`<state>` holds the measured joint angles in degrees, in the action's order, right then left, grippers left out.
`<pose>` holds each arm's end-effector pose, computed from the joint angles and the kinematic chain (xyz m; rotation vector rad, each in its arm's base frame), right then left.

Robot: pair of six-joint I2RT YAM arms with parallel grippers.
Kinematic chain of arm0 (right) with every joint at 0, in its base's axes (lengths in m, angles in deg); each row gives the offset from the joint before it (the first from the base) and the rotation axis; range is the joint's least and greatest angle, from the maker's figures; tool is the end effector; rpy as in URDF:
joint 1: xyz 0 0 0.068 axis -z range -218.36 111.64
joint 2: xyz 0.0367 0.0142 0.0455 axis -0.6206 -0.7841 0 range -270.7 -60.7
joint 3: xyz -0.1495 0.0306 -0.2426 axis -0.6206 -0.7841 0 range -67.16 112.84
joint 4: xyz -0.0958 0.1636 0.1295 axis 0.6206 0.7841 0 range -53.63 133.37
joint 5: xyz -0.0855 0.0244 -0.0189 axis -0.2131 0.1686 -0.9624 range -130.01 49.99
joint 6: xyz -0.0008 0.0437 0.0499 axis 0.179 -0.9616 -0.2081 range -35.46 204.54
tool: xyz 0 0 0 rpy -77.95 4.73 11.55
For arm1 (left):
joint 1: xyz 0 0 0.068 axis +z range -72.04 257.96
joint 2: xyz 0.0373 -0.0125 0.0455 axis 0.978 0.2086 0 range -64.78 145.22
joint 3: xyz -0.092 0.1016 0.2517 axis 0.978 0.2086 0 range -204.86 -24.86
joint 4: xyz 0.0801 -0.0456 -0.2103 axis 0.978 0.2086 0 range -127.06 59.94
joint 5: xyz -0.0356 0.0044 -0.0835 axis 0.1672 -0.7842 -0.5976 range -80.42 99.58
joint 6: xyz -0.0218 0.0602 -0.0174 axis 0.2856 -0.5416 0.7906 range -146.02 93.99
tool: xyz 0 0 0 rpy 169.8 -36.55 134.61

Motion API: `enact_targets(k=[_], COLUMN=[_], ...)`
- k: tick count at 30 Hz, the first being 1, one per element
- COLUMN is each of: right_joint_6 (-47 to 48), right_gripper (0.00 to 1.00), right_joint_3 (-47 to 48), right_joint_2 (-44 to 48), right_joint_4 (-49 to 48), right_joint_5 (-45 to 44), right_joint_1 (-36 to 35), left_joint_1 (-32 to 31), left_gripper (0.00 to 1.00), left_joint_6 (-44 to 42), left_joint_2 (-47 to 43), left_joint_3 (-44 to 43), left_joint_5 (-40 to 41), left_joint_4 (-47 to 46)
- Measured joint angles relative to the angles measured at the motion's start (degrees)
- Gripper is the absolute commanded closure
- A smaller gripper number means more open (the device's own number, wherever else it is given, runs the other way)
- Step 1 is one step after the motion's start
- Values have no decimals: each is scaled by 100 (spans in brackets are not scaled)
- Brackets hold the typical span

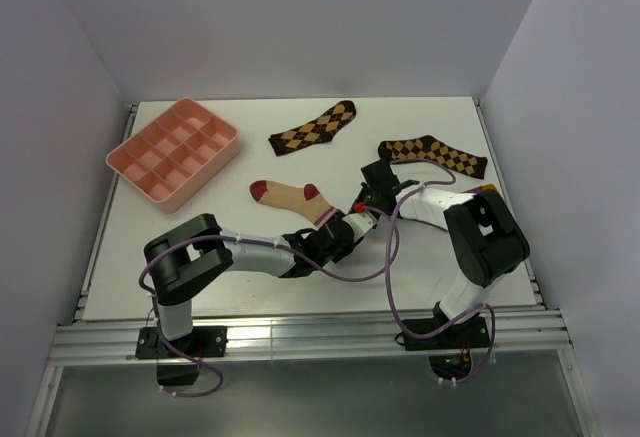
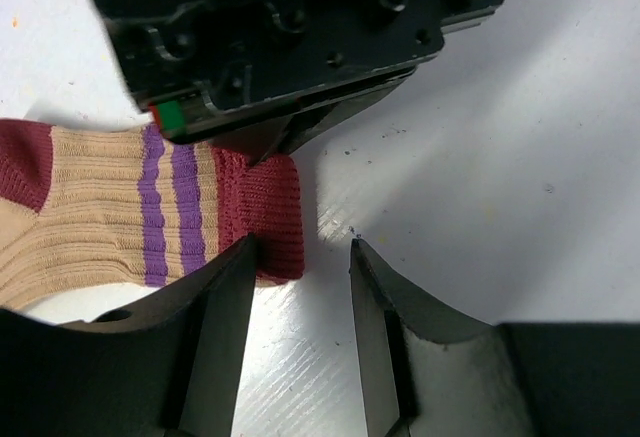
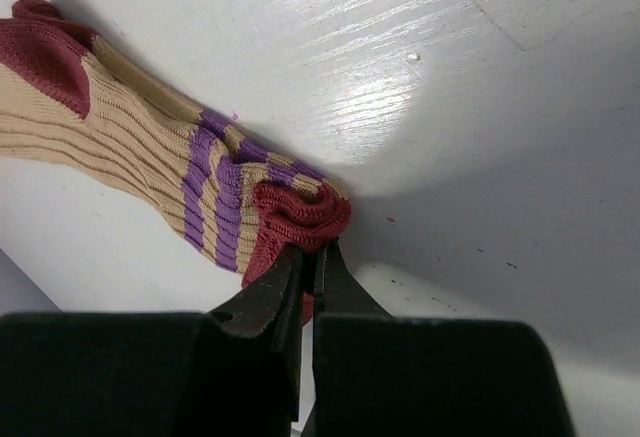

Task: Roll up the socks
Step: Roll the sock at the center of the board.

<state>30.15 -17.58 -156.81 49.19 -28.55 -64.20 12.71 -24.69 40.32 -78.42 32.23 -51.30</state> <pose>0.2674 0.1411 0.1706 0.6102 2.7070 0.7028 0.1724 -0.3257 0.1803 0.9626 1.9480 -0.2257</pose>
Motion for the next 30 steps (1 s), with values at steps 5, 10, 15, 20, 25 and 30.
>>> enact_targets(k=[5, 10, 15, 20, 25, 30], right_joint_6=[-4, -9, -9, 17, 59, 157], right_gripper=[100, 100, 100, 99, 83, 59], right_joint_3=[4, 4, 2, -46, -214, -240], right_joint_2=[-15, -15, -15, -4, 181, 577], right_joint_4=[-11, -13, -31, -153, -339, -350], right_joint_5=[22, 31, 70, 125, 247, 345], right_joint_1=[0, 2, 28, 50, 122, 245], left_joint_1=[-70, -96, -118, -138, -107, 208], left_gripper=[52, 54, 82, 99, 100, 100], left_joint_6=[-208, -232, -216, -79, 188, 761], left_joint_2=[238, 400, 579, 605, 588, 413], left_joint_3=[-166, -352, -531, -564, -592, -592], left_joint_5=[181, 424, 758, 892, 817, 118], left_joint_4=[50, 168, 299, 332, 417, 538])
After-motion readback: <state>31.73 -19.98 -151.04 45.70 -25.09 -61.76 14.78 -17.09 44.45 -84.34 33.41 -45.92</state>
